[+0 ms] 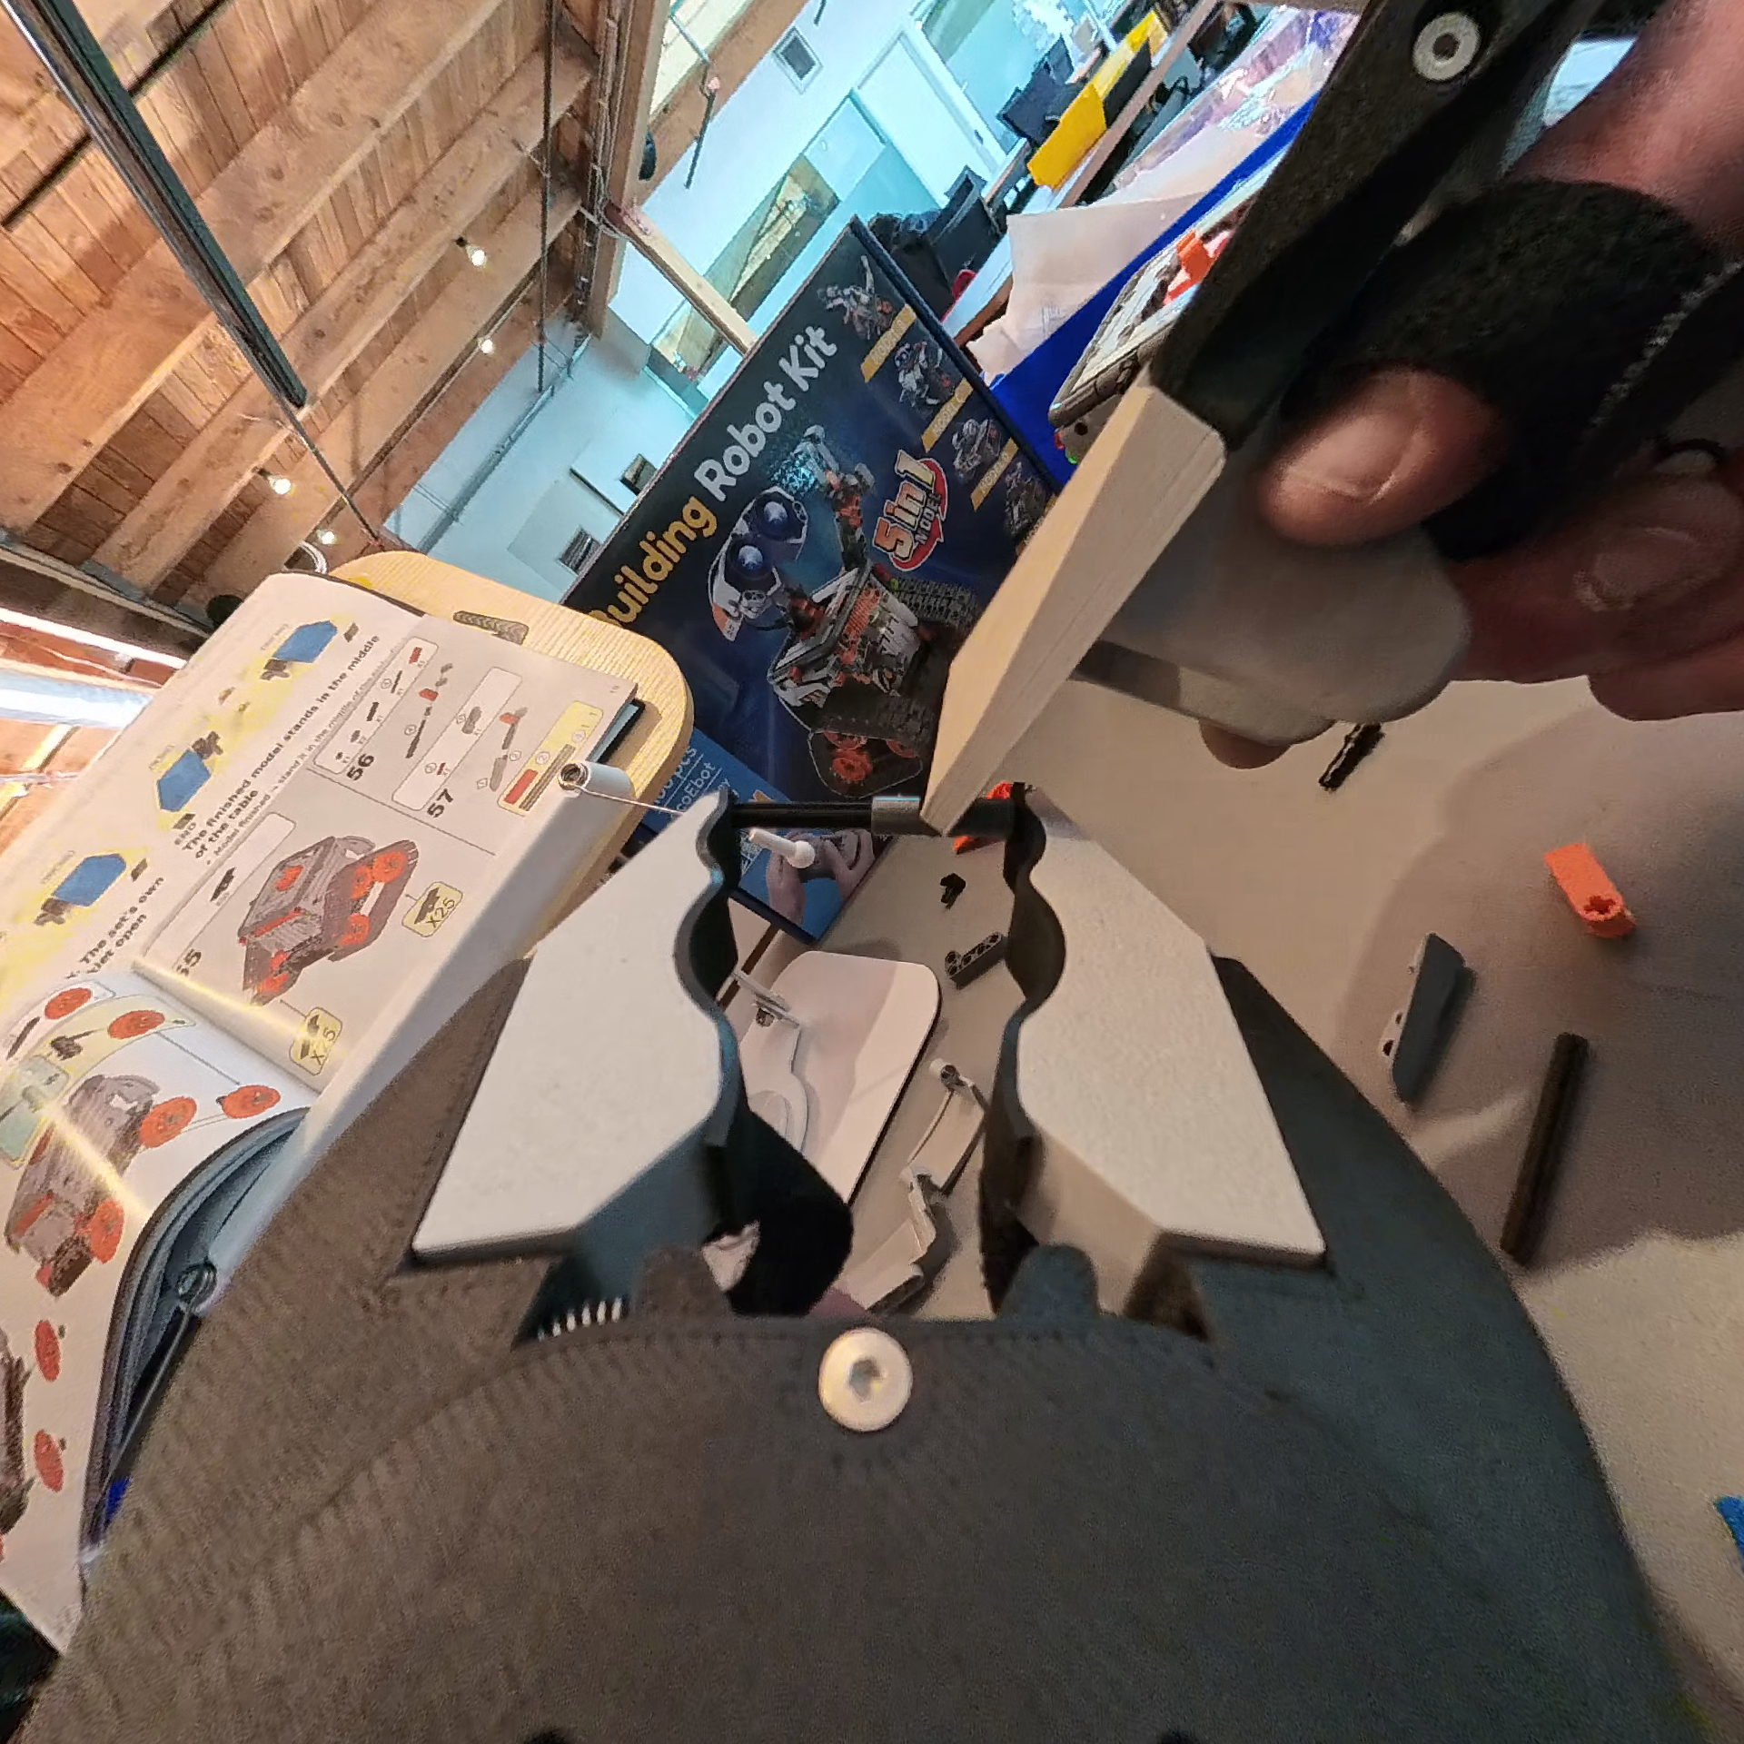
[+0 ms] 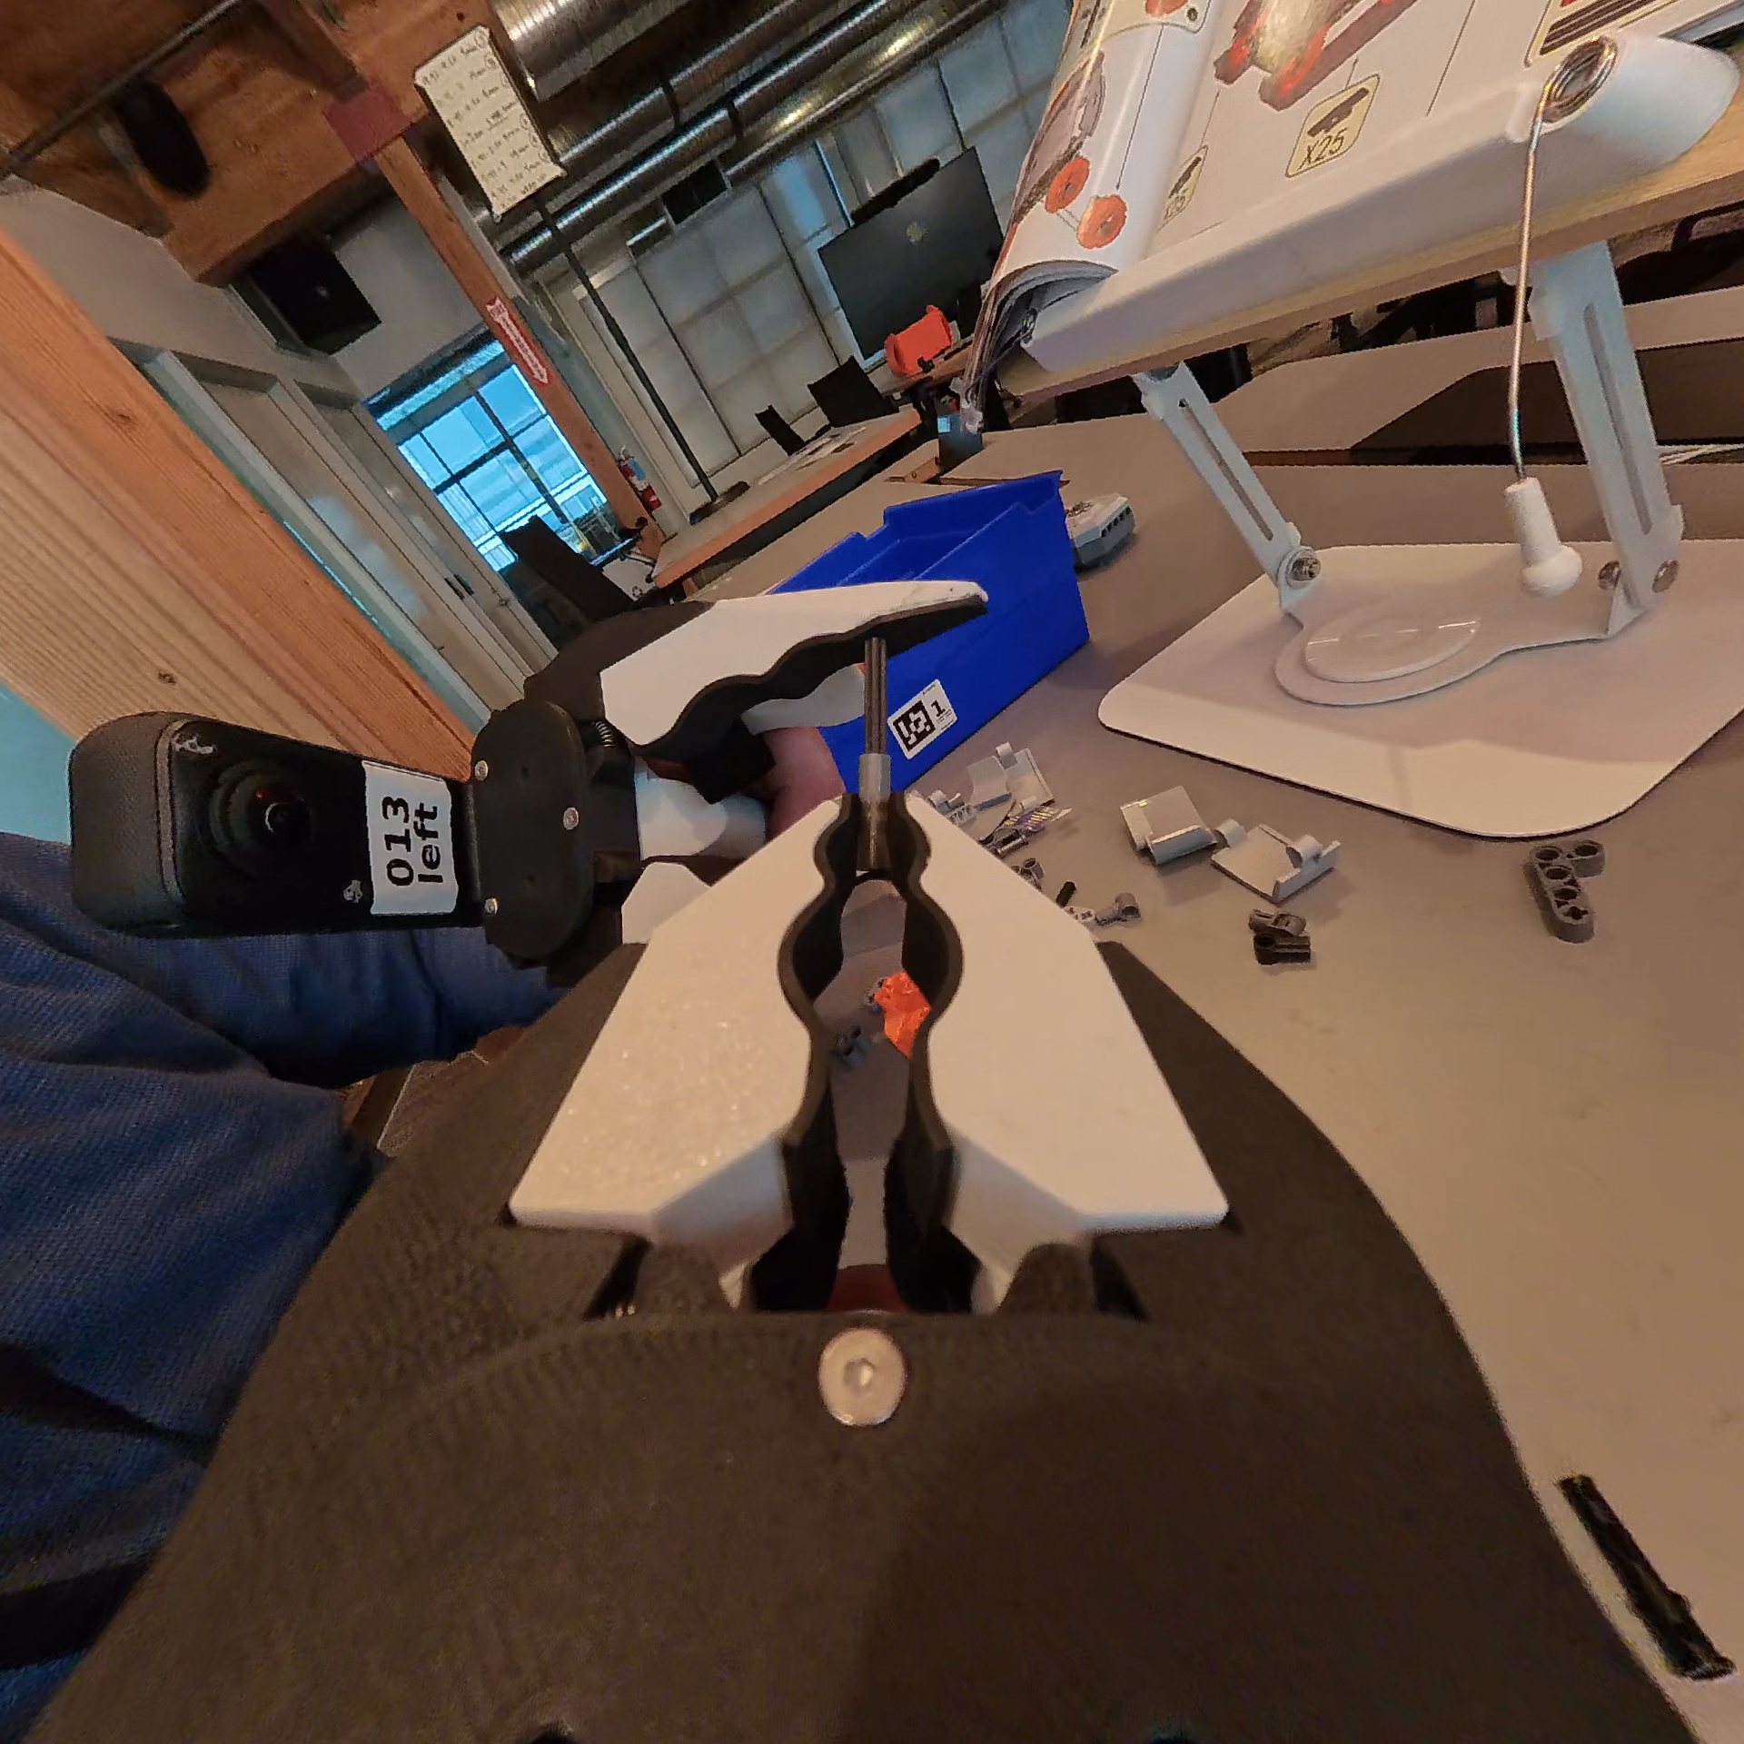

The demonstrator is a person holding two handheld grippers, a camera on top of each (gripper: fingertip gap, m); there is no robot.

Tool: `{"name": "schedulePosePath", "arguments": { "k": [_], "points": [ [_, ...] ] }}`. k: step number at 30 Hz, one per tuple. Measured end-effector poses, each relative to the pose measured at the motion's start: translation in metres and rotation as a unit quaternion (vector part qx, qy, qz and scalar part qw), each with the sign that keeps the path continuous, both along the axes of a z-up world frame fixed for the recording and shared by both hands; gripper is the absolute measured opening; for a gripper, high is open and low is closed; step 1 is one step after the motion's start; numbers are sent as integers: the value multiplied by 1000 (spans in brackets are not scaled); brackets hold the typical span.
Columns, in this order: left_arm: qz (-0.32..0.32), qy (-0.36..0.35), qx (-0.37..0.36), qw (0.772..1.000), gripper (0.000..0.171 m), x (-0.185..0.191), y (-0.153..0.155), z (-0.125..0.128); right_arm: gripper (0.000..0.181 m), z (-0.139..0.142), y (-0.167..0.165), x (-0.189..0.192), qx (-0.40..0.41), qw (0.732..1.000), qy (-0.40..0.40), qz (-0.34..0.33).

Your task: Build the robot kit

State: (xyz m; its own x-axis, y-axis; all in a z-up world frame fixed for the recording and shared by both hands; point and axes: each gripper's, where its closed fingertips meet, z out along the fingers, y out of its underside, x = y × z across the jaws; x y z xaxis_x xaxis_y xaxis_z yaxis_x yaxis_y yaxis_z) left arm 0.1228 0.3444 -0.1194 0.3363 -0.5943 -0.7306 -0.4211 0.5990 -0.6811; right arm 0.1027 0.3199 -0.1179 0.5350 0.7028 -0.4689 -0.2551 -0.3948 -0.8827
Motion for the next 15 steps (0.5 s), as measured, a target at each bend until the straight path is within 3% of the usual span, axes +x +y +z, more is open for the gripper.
{"name": "schedulePosePath", "arguments": {
  "k": [15],
  "points": [
    [3,37,33,999,50,-2,0,-4,3,-3,0,-1,-5,1000,-8,-23]
  ]
}}
